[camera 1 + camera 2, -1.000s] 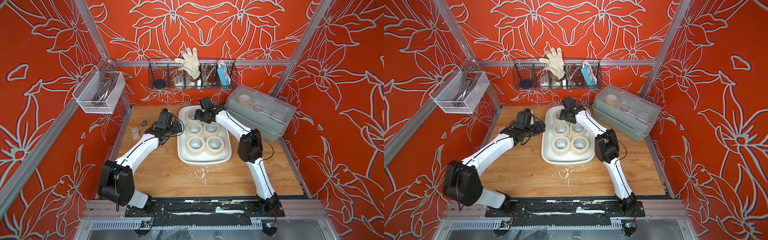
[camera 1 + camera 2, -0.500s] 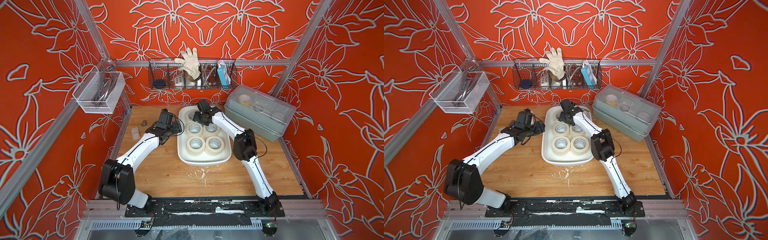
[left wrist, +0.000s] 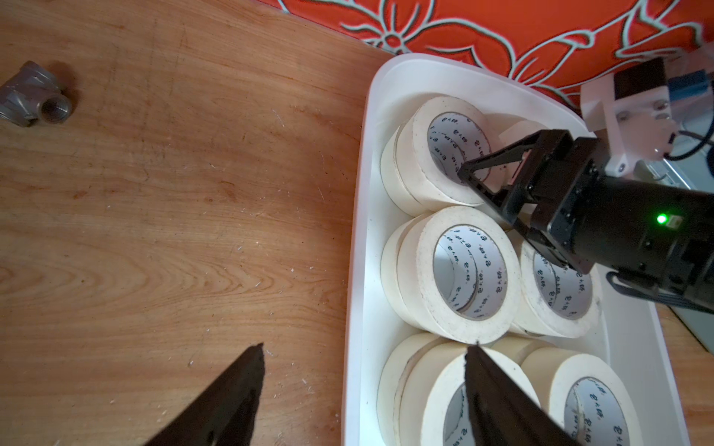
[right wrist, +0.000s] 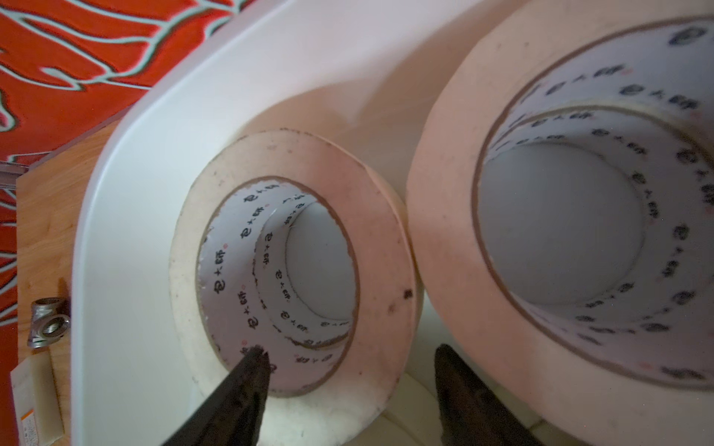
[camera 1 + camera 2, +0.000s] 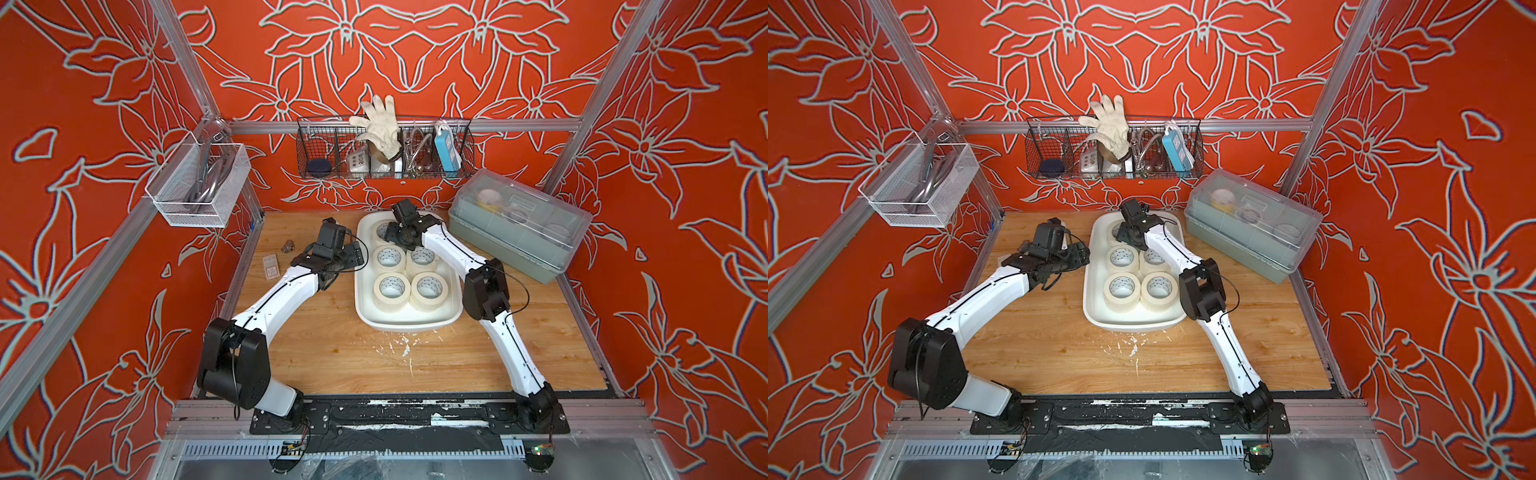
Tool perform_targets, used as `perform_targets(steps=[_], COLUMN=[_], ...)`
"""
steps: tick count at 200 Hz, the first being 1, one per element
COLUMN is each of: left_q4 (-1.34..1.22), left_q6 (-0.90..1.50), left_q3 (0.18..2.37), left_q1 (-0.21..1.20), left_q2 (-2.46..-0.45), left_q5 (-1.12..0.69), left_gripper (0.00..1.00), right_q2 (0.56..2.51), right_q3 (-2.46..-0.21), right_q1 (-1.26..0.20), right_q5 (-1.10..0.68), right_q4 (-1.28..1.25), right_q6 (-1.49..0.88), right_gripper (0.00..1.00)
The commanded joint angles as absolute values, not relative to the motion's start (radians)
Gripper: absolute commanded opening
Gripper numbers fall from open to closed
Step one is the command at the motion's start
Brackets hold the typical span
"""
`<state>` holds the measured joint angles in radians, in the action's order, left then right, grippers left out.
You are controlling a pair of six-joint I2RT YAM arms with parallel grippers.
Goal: Take out the art tape in the storage box
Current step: Pick up the art tape from the storage box.
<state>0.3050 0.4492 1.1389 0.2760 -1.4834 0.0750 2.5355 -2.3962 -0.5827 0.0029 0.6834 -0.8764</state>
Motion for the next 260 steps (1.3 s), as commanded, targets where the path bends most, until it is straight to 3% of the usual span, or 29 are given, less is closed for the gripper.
perform_targets(steps=[1, 79, 173, 260], left_q4=[0.311, 0.308, 0.313, 0.333], left_q6=[0.45, 0.461, 0.46, 0.407], left_q3=[1.158, 1.163, 1.19, 1.252], left_q1=[0.278, 0.278, 0.278, 0.29], left_q2=[-1.497, -1.504, -1.504, -1.507], left_q5=[0.087, 0.072, 0.046, -0.008], left_gripper=[0.8, 0.8, 0.8, 0.8], right_q2=[2.58, 2.598, 2.462, 2.259], right_q3=[-2.419, -2.419, -2.299, -2.118], right_q1=[-0.576, -0.562, -0.56, -0.568], right_q5=[0.022, 0.007, 0.05, 0.075], right_q4=[0.699, 0.688, 0.617, 0.505], right_q6=[-0.896, -0.912, -0.824, -0.605], right_gripper=[0.71, 0.59, 0.19, 0.09])
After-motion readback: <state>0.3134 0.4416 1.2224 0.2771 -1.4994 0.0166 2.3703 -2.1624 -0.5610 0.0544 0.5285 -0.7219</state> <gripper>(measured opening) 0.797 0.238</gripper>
